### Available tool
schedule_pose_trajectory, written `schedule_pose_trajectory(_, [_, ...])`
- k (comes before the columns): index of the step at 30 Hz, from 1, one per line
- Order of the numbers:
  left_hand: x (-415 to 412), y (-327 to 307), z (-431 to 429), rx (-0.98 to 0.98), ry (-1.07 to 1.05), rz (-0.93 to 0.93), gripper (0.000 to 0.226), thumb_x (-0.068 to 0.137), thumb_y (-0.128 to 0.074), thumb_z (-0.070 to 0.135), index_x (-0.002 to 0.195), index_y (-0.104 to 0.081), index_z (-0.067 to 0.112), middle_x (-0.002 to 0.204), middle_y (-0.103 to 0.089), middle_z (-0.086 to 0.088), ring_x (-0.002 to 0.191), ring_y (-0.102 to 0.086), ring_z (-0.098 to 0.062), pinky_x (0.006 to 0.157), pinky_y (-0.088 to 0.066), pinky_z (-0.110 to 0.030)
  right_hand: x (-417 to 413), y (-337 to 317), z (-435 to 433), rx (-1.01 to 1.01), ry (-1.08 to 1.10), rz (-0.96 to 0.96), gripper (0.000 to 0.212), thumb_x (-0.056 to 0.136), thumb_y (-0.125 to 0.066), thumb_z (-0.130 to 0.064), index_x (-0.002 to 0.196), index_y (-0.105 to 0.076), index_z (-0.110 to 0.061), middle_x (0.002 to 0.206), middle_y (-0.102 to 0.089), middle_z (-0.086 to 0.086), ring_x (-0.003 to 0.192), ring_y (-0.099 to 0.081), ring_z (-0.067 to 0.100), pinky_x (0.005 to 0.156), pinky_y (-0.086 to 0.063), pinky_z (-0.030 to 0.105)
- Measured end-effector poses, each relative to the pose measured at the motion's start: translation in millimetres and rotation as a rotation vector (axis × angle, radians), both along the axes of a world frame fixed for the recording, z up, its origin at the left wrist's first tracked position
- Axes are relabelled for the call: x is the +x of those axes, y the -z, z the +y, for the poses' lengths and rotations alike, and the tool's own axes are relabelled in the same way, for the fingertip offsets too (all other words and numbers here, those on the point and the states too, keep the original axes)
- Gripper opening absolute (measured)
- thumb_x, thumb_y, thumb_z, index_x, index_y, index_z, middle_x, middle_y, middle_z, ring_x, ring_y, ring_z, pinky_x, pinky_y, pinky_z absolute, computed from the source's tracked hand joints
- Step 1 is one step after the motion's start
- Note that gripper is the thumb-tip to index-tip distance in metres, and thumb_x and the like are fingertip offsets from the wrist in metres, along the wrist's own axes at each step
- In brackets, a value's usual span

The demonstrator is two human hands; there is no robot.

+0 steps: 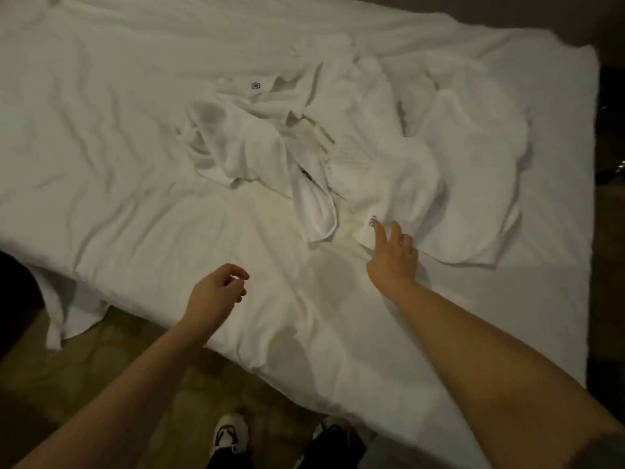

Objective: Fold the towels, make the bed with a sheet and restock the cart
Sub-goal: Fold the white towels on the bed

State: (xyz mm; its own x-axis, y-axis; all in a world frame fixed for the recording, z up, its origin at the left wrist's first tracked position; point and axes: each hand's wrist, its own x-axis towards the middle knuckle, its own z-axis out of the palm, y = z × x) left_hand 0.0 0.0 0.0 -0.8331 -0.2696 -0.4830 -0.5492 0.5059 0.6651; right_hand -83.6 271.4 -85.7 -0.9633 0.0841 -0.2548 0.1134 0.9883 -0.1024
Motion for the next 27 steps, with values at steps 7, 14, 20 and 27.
schedule_pose_trajectory(7, [11.2, 22.0, -1.2, -0.003, -0.041, 0.004, 0.022, 0.092, -0.046, 0.008, 0.082, -0.060, 0.022, 0.073, -0.061, -0.001, 0.070, -0.057, -0.013, 0.068, -0.047, -0.033, -31.6, 22.7, 3.3, -0.037, 0.091, 0.101, 0.047, 0.091, -0.057, -0.016, 0.136, -0.043, -0.022, 0.143, -0.035, 0.008, 0.118, -0.040, 0.033, 0.094, -0.038, 0.040])
schedule_pose_trajectory(14, [7.0, -29.2, 8.0, 0.000, 0.010, 0.067, 0.016, 0.093, -0.052, 0.015, 0.102, -0.054, 0.027, 0.092, -0.062, -0.004, 0.078, -0.058, -0.017, 0.076, -0.050, -0.039, -8.6, -104.8, -20.4, -0.953, 0.390, 0.285, 0.023, 0.099, -0.046, -0.016, 0.110, -0.062, -0.003, 0.109, -0.065, 0.010, 0.102, -0.059, 0.019, 0.086, -0.040, 0.022])
schedule_pose_trajectory(20, [-3.1, -154.8, 50.8, 0.204, 0.183, 0.320, 0.063, 0.085, -0.064, 0.038, 0.135, -0.027, 0.047, 0.125, -0.041, 0.010, 0.103, -0.050, -0.007, 0.082, -0.042, -0.020, 73.4, -276.7, -38.3, -1.302, 0.164, 0.246, 0.024, 0.095, -0.053, -0.013, 0.081, -0.062, -0.029, 0.071, -0.068, -0.019, 0.070, -0.061, -0.011, 0.066, -0.044, 0.006])
schedule_pose_trajectory(27, [20.1, -284.7, 66.9, 0.574, 0.698, 0.253, 0.022, 0.076, -0.066, 0.039, 0.096, -0.066, 0.030, 0.091, -0.072, 0.017, 0.083, -0.067, -0.002, 0.073, -0.052, -0.016, 143.2, -391.0, -39.6, -1.362, 0.284, 0.349, 0.019, 0.095, -0.050, -0.024, 0.086, -0.066, -0.021, 0.077, -0.071, -0.015, 0.074, -0.065, -0.002, 0.066, -0.051, 0.012])
